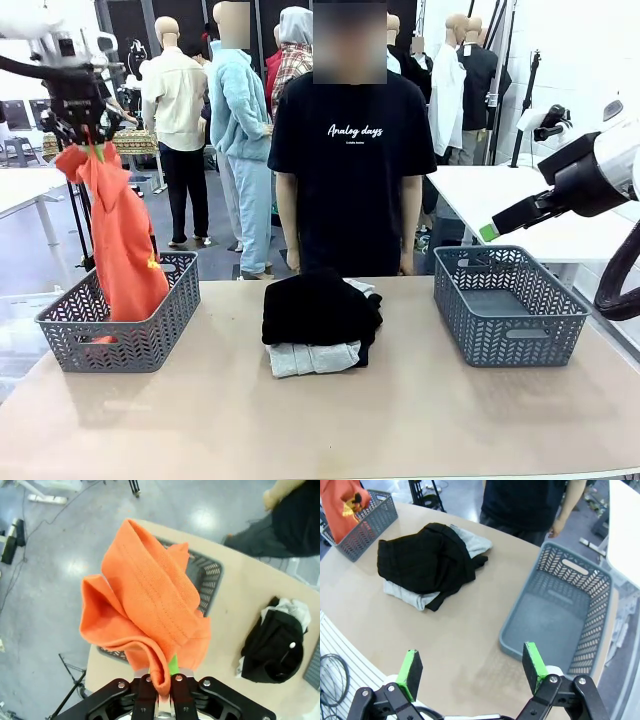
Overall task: Sort the tops and bottoms.
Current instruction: Sort the clothes according to human instructions.
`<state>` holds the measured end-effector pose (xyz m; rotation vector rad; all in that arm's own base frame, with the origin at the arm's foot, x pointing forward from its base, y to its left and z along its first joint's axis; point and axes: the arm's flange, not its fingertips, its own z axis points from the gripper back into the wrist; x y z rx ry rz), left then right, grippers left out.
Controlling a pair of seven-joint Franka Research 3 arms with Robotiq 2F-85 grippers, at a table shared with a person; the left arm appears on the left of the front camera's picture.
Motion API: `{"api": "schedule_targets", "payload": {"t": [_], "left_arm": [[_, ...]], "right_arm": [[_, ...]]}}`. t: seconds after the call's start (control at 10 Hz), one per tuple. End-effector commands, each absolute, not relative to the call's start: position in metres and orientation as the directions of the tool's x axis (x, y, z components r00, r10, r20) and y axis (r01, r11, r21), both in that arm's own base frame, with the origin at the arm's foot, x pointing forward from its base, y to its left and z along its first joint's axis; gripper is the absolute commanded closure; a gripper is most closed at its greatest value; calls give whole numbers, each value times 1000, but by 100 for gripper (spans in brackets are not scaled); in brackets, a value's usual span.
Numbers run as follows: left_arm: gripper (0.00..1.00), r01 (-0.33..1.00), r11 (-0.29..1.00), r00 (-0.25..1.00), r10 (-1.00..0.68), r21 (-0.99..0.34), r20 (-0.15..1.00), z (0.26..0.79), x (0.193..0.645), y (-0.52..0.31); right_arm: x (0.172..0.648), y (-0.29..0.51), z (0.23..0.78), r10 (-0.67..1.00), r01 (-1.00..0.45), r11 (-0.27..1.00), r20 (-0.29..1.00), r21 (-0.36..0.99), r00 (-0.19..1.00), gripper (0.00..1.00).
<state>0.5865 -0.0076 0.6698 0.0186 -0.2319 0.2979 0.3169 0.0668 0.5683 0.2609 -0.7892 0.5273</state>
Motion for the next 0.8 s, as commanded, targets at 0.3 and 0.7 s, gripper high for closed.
{"api": "schedule_targets", "payload": {"t": [0.3,0.7], "left_arm": [[100,-138,987,966,152,-80,208,558,606,45],[100,-92,980,982,119,-176,146,522,609,40]], "right_arm": [[318,68,568,335,-546,836,739,52,585,0],[318,68,568,335,-546,836,739,52,585,0]]}}
